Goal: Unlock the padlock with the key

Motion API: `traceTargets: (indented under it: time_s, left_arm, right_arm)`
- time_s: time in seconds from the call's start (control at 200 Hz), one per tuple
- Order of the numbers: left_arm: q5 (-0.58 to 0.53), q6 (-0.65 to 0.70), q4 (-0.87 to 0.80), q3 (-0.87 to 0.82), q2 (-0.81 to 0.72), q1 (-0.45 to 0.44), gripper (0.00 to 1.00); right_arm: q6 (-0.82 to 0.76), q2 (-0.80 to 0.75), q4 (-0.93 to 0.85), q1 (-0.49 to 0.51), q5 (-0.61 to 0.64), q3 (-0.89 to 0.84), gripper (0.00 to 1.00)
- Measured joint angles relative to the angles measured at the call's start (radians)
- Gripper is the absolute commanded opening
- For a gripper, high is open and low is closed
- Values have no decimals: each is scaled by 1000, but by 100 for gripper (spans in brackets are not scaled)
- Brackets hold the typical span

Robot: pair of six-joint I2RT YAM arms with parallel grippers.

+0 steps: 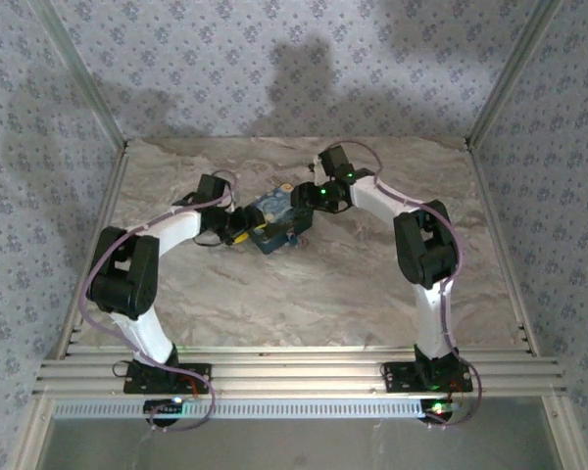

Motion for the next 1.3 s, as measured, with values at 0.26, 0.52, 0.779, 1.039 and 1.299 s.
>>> traceTargets:
  time_s: [0.26, 0.52, 0.779, 1.039, 1.299]
  left_arm:
    - [-2, 51, -35, 153, 114, 100, 69]
    - [-24, 116, -101, 320, 218, 138, 71]
    - [-69, 200, -202, 389, 225, 156, 74]
    - [-146, 262, -280, 356, 111, 171, 74]
    - [-245, 304, -355, 382, 41, -11, 73]
  right_arm:
    - [31, 68, -17, 50, -30, 105, 64]
    - [61, 154, -56, 50, -52, 245, 68]
    - [77, 114, -90, 32, -53, 244, 75]
    - [78, -225, -76, -125, 23, -32, 77]
    - [136, -503, -112, -320, 155, -427, 72]
